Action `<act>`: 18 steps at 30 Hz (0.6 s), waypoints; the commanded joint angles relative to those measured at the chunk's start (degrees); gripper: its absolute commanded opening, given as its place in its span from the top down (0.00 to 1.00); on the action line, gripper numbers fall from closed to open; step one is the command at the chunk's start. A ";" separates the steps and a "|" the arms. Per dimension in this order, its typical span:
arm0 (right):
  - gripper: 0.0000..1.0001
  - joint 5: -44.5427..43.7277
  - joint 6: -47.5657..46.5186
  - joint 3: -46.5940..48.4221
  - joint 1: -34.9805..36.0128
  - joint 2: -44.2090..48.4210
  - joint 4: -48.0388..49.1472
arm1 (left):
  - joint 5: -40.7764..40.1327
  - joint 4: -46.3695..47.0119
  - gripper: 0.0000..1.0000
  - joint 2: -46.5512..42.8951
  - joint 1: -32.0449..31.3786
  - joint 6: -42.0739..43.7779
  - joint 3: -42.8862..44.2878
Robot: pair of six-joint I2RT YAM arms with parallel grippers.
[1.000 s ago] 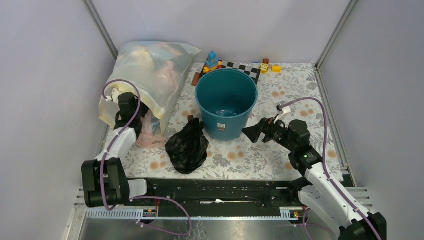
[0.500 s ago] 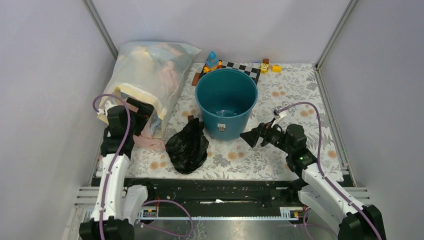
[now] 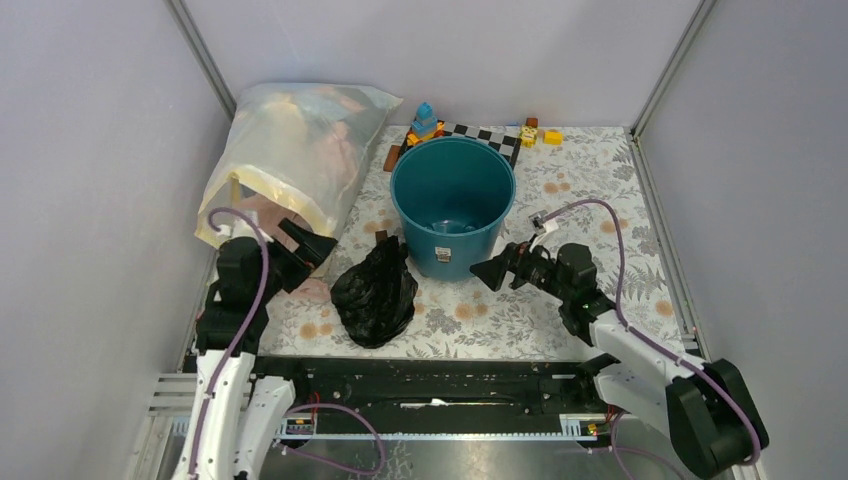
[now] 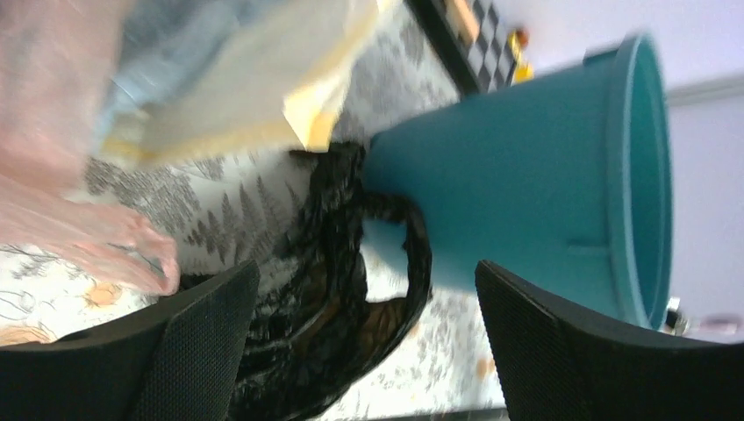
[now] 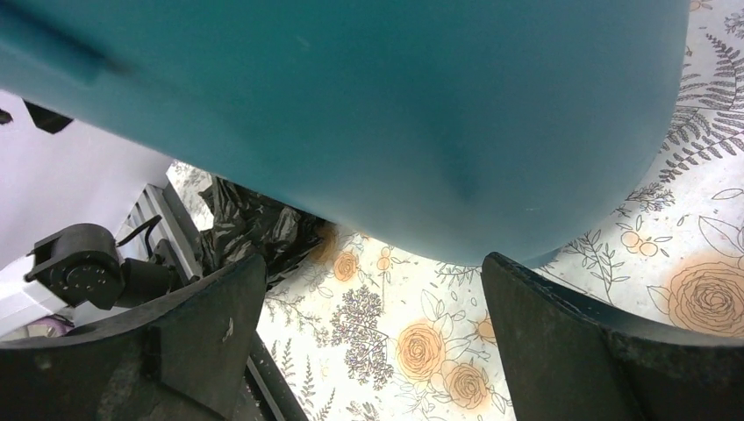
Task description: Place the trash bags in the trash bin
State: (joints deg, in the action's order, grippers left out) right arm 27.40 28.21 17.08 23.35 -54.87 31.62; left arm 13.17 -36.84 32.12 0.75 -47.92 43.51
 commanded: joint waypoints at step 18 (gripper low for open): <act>0.00 -12.72 3.17 13.84 3.37 -29.87 22.08 | -45.07 2.60 0.13 28.92 -61.71 -4.86 5.43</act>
State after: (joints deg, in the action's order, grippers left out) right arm 18.70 30.41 25.45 26.37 -80.27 47.22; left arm -19.05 -34.20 55.77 -56.29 -51.11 43.90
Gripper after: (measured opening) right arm 0.994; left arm 0.877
